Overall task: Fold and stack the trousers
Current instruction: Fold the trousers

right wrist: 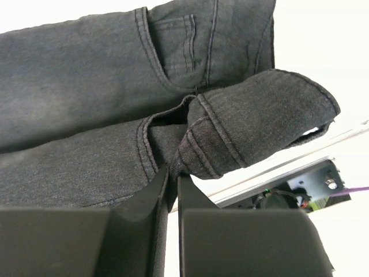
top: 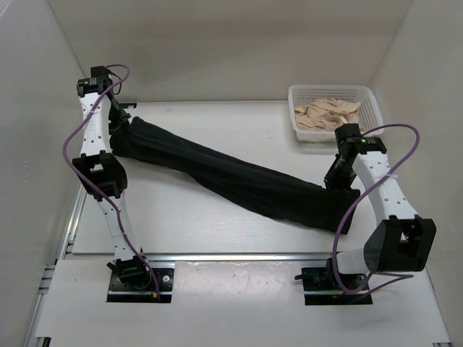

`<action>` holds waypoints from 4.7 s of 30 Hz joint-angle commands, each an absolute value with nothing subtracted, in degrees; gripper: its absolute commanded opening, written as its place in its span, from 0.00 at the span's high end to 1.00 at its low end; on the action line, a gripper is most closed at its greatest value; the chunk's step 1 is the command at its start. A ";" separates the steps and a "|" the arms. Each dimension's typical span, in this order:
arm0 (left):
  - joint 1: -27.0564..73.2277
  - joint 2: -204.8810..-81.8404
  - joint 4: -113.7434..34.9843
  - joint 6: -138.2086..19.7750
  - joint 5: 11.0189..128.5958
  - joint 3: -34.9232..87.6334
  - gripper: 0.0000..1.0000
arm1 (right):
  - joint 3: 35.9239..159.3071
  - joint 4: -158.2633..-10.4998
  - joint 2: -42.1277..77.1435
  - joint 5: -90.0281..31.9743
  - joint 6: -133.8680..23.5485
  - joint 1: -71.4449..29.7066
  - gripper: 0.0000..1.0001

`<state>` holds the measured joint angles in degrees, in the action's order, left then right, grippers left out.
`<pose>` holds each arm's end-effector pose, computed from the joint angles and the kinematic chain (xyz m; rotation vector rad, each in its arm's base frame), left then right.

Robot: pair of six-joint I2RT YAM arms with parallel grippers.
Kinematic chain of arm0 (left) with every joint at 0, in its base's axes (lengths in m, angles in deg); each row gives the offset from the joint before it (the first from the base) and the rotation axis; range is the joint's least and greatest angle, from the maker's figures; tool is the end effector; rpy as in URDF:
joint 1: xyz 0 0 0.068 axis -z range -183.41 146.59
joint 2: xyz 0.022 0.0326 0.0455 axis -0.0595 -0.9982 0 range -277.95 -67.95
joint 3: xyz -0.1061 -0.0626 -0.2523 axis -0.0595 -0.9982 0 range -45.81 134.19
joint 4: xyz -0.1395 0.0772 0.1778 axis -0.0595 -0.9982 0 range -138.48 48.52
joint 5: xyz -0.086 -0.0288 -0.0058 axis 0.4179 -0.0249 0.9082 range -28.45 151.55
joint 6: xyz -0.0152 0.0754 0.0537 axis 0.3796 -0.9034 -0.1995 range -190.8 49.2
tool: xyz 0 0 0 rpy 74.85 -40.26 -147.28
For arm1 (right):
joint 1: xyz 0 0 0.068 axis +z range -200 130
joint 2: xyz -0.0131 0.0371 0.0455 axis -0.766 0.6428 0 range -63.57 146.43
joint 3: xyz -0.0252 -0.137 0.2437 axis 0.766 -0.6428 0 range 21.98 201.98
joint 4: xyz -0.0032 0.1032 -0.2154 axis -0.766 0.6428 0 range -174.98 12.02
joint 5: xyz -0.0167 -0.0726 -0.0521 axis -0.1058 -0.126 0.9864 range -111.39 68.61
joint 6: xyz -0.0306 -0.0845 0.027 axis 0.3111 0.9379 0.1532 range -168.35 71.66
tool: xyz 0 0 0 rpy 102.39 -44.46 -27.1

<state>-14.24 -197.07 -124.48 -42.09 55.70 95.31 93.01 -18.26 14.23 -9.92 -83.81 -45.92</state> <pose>0.4371 0.0923 0.2798 -0.9687 2.6246 0.0682 0.2339 -0.0002 0.2626 0.7969 2.6856 -0.1270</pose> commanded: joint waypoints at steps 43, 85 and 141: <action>-20.20 -202.77 -104.94 -43.82 63.22 80.65 0.00 | 56.35 -38.47 -7.42 -37.56 -92.73 -61.86 0.01; -23.63 -188.54 -101.34 -40.64 69.19 79.73 0.90 | 86.34 -38.65 13.42 -15.42 -83.33 -69.15 1.00; -17.39 -197.43 -107.86 -38.55 79.81 102.56 0.90 | 77.44 -43.23 9.73 -16.82 -85.96 -69.68 0.96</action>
<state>-16.54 -198.45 -107.92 -39.66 77.01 99.31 75.78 -41.86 12.39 -20.30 -85.32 -69.02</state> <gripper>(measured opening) 0.124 0.322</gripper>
